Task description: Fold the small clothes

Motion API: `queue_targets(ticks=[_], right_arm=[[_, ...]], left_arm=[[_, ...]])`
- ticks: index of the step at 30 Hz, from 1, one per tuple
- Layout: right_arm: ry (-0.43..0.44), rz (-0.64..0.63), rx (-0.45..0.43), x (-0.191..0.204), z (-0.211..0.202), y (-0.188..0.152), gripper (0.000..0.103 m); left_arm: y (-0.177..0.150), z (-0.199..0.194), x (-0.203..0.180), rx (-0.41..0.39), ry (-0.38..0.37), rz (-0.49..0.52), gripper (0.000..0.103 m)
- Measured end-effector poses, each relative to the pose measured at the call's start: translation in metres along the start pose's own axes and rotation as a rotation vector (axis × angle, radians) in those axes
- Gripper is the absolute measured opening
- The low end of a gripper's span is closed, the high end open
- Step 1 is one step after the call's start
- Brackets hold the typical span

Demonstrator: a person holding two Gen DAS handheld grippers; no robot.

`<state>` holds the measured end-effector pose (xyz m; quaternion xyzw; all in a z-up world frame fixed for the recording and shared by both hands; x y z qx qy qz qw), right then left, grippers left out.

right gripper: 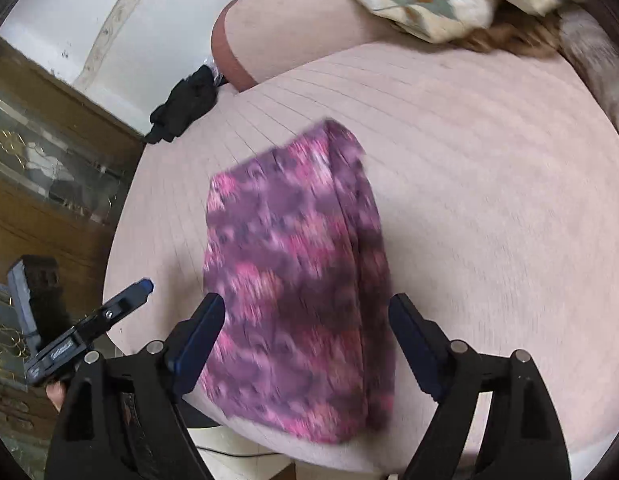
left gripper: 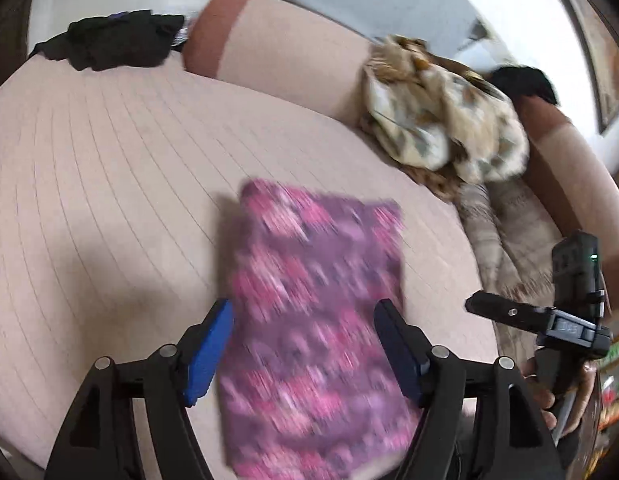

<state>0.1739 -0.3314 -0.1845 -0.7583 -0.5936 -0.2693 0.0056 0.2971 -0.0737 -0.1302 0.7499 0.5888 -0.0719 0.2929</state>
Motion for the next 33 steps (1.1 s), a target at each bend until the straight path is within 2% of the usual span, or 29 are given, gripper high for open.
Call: queue_targets(ticks=[2, 4, 7, 9, 10, 12, 13, 14, 15, 17, 18, 19, 20, 22, 24, 25, 26, 27, 28, 30, 31, 33], right_arm=[[-0.001, -0.005, 0.017, 0.002, 0.011, 0.035, 0.083], [0.025, 0.032, 0.04, -0.009, 0.03, 0.067, 0.069], [0.108, 0.063, 0.009, -0.024, 0.062, 0.096, 0.055], [0.15, 0.097, -0.003, -0.036, 0.08, 0.098, 0.035], [0.153, 0.102, 0.021, -0.036, 0.085, 0.099, 0.031], [0.119, 0.053, 0.061, -0.033, 0.097, 0.1, 0.009], [0.084, 0.041, 0.063, -0.034, 0.1, 0.099, 0.006], [0.067, 0.05, 0.062, -0.037, 0.099, 0.099, 0.005], [0.057, 0.067, 0.048, -0.04, 0.094, 0.1, 0.005], [0.064, 0.082, -0.008, -0.042, 0.074, 0.102, 0.004], [0.066, 0.06, -0.052, -0.042, 0.063, 0.104, 0.004], [0.032, 0.06, -0.053, -0.045, 0.067, 0.106, 0.004], [0.009, 0.079, -0.016, -0.051, 0.081, 0.108, 0.004], [-0.028, 0.118, 0.057, -0.061, 0.107, 0.103, 0.004], [-0.052, 0.12, 0.06, -0.061, 0.112, 0.1, 0.005], [-0.043, 0.126, 0.051, -0.061, 0.109, 0.1, 0.007], [-0.026, 0.133, 0.049, -0.059, 0.103, 0.099, 0.012], [0.014, 0.147, 0.062, -0.059, 0.098, 0.098, 0.026], [0.061, 0.161, 0.07, -0.061, 0.092, 0.096, 0.049], [0.095, 0.181, 0.027, -0.066, 0.077, 0.092, 0.075], [0.087, 0.18, 0.013, -0.066, 0.073, 0.091, 0.079], [0.073, 0.171, 0.023, -0.069, 0.072, 0.094, 0.079]], left_arm=[[0.028, 0.017, 0.009, -0.002, 0.015, -0.048, 0.076], [0.053, 0.039, 0.022, 0.016, 0.024, -0.098, 0.076], [0.069, 0.075, 0.033, 0.07, -0.013, -0.097, 0.076], [0.066, 0.092, 0.047, 0.088, -0.066, -0.121, 0.076], [0.062, 0.1, 0.057, 0.091, -0.116, -0.156, 0.076], [0.054, 0.119, 0.073, 0.133, -0.168, -0.273, 0.076], [0.054, 0.128, 0.078, 0.17, -0.21, -0.32, 0.067], [0.056, 0.13, 0.079, 0.184, -0.241, -0.326, 0.059], [0.058, 0.126, 0.08, 0.188, -0.242, -0.328, 0.054], [0.057, 0.118, 0.075, 0.168, -0.261, -0.31, 0.05], [0.056, 0.118, 0.07, 0.157, -0.225, -0.266, 0.048], [0.056, 0.122, 0.066, 0.156, -0.174, -0.228, 0.046], [0.054, 0.127, 0.067, 0.158, -0.14, -0.213, 0.046], [0.051, 0.134, 0.078, 0.173, -0.18, -0.262, 0.048], [0.05, 0.13, 0.08, 0.179, -0.202, -0.28, 0.052], [0.05, 0.124, 0.079, 0.166, -0.188, -0.275, 0.055], [0.05, 0.118, 0.079, 0.148, -0.162, -0.266, 0.057], [0.049, 0.109, 0.078, 0.112, -0.127, -0.245, 0.063], [0.048, 0.101, 0.075, 0.082, -0.107, -0.226, 0.066], [0.049, 0.094, 0.076, 0.049, -0.105, -0.21, 0.075], [0.049, 0.094, 0.078, 0.047, -0.107, -0.209, 0.076], [0.052, 0.102, 0.083, 0.065, -0.118, -0.228, 0.076]])
Point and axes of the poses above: each gripper's, at about its wrist camera, not at the fingertips, and z roughly the way its jaws point, x to its left, y to its top, the point moved 1 cm from there along z, roughly the way its jaws point, and after that the axes turned 7 degrees about x, right-handed, at the moved point
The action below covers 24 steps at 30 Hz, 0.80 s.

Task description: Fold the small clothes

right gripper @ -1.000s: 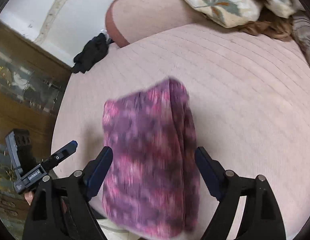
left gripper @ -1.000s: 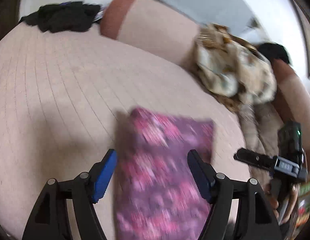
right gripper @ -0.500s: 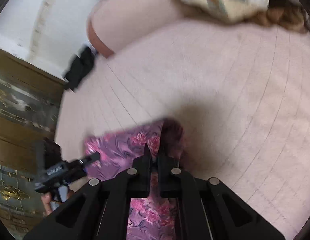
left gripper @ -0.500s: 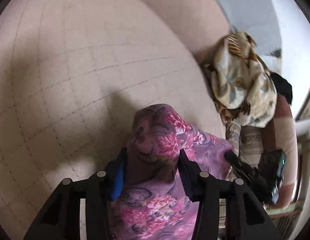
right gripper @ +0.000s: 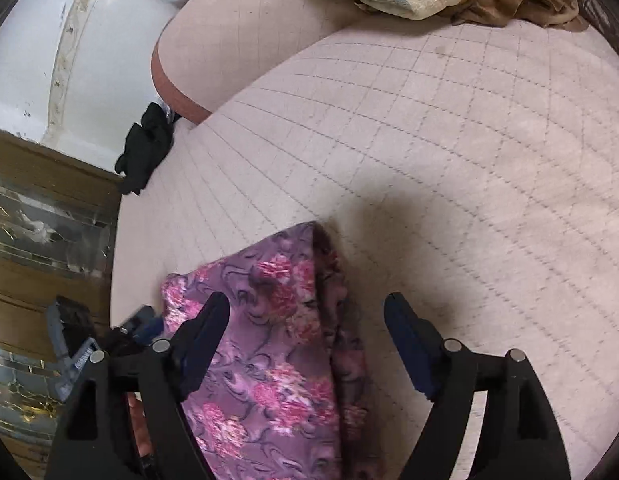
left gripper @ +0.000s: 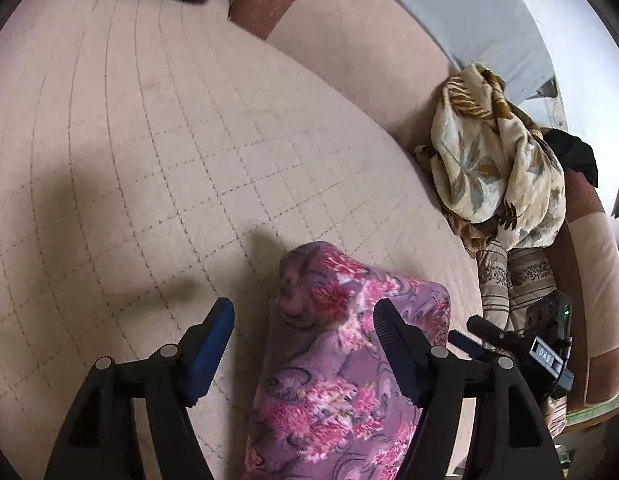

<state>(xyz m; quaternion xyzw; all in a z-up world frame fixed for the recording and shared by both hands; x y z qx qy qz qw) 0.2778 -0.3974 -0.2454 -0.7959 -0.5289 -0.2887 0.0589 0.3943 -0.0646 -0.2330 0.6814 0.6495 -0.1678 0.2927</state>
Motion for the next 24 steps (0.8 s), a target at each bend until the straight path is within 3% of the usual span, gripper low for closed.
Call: queue_targets(ticks=[3, 5, 8, 9, 10, 16, 20, 24], right_arm=[[0.028, 0.017, 0.079, -0.008, 0.02, 0.002, 0.079], [-0.028, 0.024, 0.127, -0.013, 0.041, 0.003, 0.078], [-0.039, -0.001, 0.113, -0.014, 0.047, 0.004, 0.071], [-0.018, -0.001, 0.112, -0.013, 0.046, 0.003, 0.057], [0.03, -0.005, 0.129, -0.012, 0.049, 0.002, 0.033], [0.033, -0.057, 0.118, -0.001, 0.043, 0.002, 0.018], [0.065, -0.085, 0.066, 0.018, 0.02, 0.018, 0.017], [0.121, -0.079, 0.034, 0.027, 0.025, 0.077, 0.017]], left_arm=[[0.001, 0.02, 0.013, 0.041, -0.012, -0.043, 0.076], [-0.002, 0.03, 0.021, 0.057, -0.051, -0.077, 0.076], [-0.001, 0.03, 0.023, 0.063, -0.085, -0.099, 0.072], [-0.001, 0.031, 0.023, 0.073, -0.108, -0.106, 0.061], [-0.001, 0.035, 0.023, 0.092, -0.139, -0.113, 0.045], [0.004, 0.01, -0.001, 0.078, -0.16, -0.061, 0.035], [0.059, -0.008, -0.024, 0.065, -0.164, -0.029, 0.034], [0.126, 0.009, -0.028, 0.042, -0.095, -0.001, 0.035]])
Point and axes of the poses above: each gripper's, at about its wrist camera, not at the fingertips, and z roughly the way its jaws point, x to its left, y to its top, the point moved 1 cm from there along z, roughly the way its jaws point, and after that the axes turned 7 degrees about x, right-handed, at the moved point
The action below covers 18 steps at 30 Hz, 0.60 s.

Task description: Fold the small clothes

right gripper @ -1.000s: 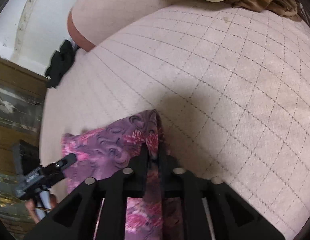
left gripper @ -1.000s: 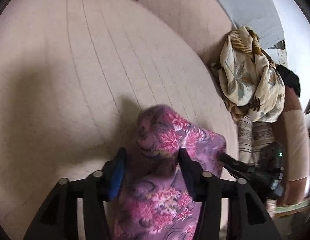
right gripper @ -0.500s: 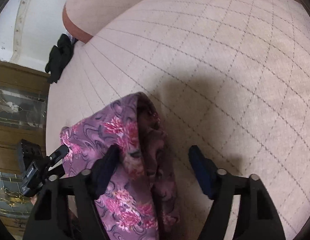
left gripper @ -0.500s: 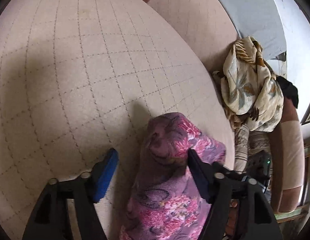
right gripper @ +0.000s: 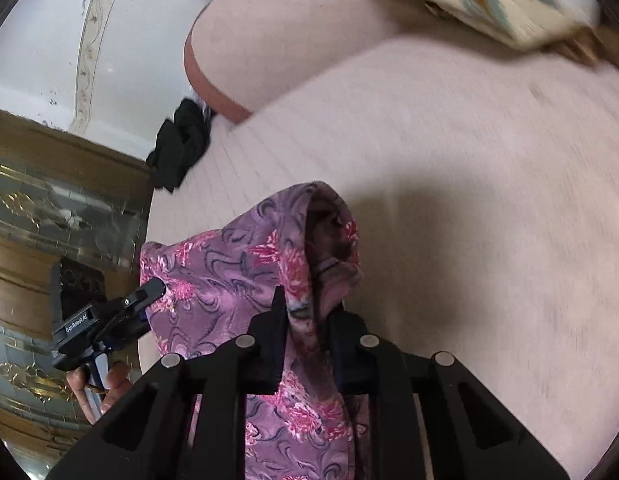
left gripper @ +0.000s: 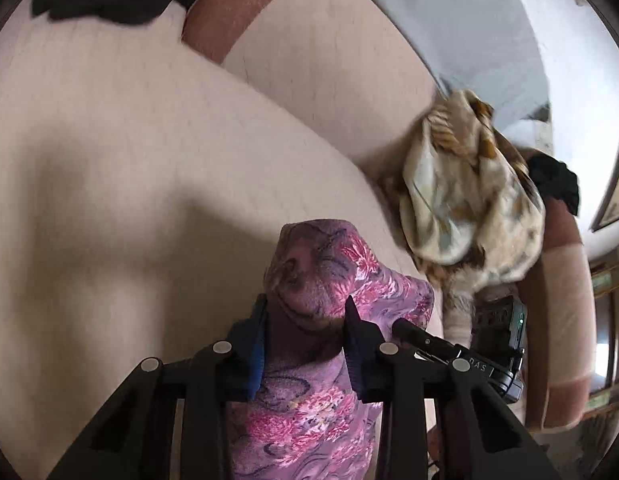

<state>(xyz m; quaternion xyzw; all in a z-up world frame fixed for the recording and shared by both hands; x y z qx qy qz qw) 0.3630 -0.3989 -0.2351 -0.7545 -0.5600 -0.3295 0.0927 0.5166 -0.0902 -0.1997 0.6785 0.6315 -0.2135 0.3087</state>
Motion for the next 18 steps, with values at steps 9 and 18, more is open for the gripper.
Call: queue_targets(ticks=[9, 18], right_arm=[[0.061, 0.139, 0.029, -0.049, 0.048, 0.037, 0.051], [-0.082, 0.081, -0.005, -0.006, -0.019, -0.104, 0.075]], left_arm=[[-0.017, 0.021, 0.046, -0.023, 0.19, 0.068, 0.072], [-0.135, -0.028, 0.049, 0.074, 0.15, 0.013, 0.072]])
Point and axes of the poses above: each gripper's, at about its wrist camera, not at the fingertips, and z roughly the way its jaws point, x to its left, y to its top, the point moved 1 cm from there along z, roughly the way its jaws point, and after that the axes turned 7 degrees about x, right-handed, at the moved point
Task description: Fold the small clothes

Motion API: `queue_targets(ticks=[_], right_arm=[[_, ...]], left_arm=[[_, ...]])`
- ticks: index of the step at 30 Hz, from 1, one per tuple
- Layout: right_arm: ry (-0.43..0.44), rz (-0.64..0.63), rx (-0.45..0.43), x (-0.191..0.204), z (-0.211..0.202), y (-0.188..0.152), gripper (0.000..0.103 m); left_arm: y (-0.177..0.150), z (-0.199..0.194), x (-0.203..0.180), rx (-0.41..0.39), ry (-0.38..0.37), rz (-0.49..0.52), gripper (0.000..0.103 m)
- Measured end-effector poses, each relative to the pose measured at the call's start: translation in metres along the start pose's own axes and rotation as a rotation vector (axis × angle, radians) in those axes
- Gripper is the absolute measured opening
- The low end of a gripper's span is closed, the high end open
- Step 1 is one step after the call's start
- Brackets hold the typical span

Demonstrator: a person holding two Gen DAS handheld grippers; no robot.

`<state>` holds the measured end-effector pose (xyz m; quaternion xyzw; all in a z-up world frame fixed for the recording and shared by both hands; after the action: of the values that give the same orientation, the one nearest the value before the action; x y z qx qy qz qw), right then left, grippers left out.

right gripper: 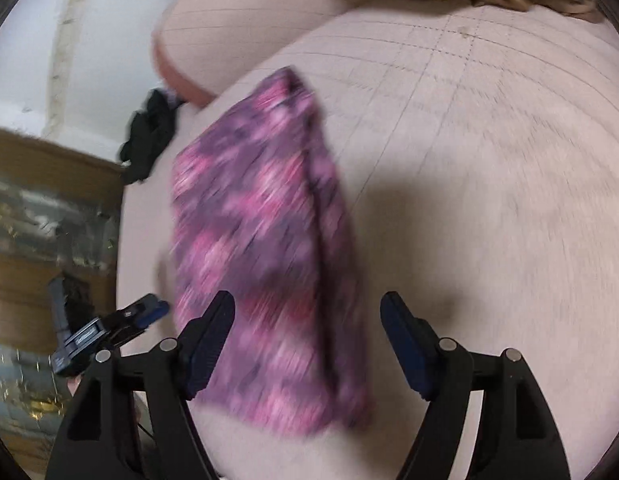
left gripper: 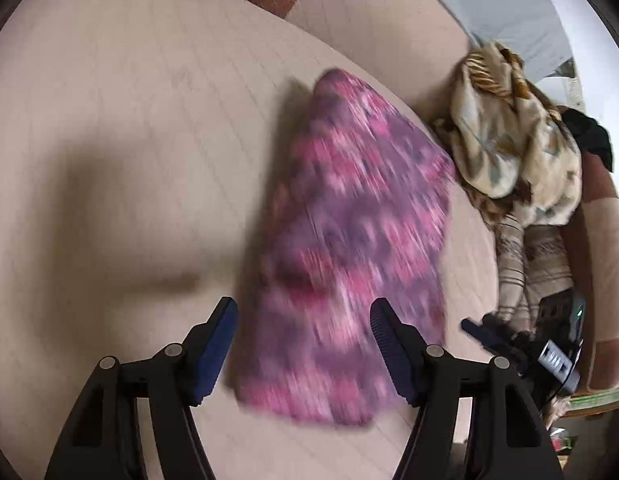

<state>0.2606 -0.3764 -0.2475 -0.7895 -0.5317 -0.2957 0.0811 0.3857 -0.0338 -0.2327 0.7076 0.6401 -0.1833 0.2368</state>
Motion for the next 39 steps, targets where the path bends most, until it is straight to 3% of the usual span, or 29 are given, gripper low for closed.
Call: queue_targets(ticks=[2, 5, 7, 8, 9, 12, 15, 19, 21, 23, 24, 26, 29, 32, 35, 39], right_arm=[[-0.018, 0.006, -0.001, 0.005, -0.003, -0.033, 0.07], [-0.017, 0.063, -0.006, -0.005, 0.013, -0.061, 0.052], [0.003, 0.075, 0.019, -0.01, 0.025, -0.064, 0.026], [0.008, 0.06, 0.044, -0.008, 0.034, -0.063, 0.019], [-0.003, 0.04, 0.062, -0.004, 0.04, -0.061, 0.006], [-0.041, 0.022, 0.018, 0.005, 0.022, -0.063, 0.006], [-0.132, -0.02, -0.035, 0.013, 0.001, -0.066, 0.005], [-0.251, 0.004, 0.068, -0.001, 0.042, -0.061, 0.007], [-0.29, -0.067, 0.057, 0.015, 0.041, -0.059, 0.015], [-0.259, -0.08, 0.041, 0.025, 0.031, -0.058, 0.029], [-0.228, -0.062, 0.027, 0.026, 0.021, -0.059, 0.05], [-0.201, -0.039, -0.015, 0.024, 0.004, -0.059, 0.065], [-0.128, 0.003, -0.017, 0.013, -0.001, -0.054, 0.065], [-0.031, 0.07, 0.045, -0.006, 0.011, -0.051, 0.065], [-0.072, 0.095, 0.073, -0.008, 0.027, -0.051, 0.065], [-0.098, 0.067, 0.095, -0.002, 0.038, -0.057, 0.065]], left_arm=[[-0.023, -0.002, 0.0, -0.023, -0.013, 0.021, 0.072], [-0.041, 0.009, -0.003, -0.033, 0.069, 0.07, 0.072], [-0.044, 0.02, 0.005, -0.027, 0.1, 0.039, 0.072], [-0.044, 0.024, 0.011, -0.018, 0.104, 0.018, 0.072], [-0.046, 0.026, 0.016, -0.021, 0.096, 0.002, 0.071], [-0.05, 0.018, 0.015, -0.04, 0.085, -0.002, 0.07], [-0.051, 0.022, 0.018, -0.039, 0.113, 0.001, 0.07], [-0.046, 0.025, 0.008, -0.05, 0.168, 0.054, 0.071], [-0.043, 0.025, 0.003, -0.043, 0.144, 0.069, 0.071], [-0.04, 0.02, 0.0, -0.049, 0.116, 0.072, 0.071], [-0.037, 0.016, 0.001, -0.062, 0.105, 0.065, 0.074], [-0.032, 0.01, 0.004, -0.084, 0.079, 0.036, 0.076], [-0.021, 0.01, 0.016, -0.086, 0.006, -0.041, 0.078], [-0.02, 0.022, 0.023, -0.027, -0.052, -0.073, 0.078], [-0.025, 0.03, 0.024, 0.005, -0.093, -0.084, 0.078], [-0.029, 0.035, 0.009, -0.001, -0.046, -0.035, 0.078]])
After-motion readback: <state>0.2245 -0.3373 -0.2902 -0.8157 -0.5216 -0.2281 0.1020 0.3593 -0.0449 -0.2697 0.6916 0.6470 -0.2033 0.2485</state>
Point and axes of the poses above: each gripper's, at about its wrist camera, not at the fingertips, and z roughly the way its jaws point, x to its left, y to its top, the point moved 1 cm from there along z, roughly the way its jaws point, and after that the axes turned 7 degrees about x, right-handed, at the moved point
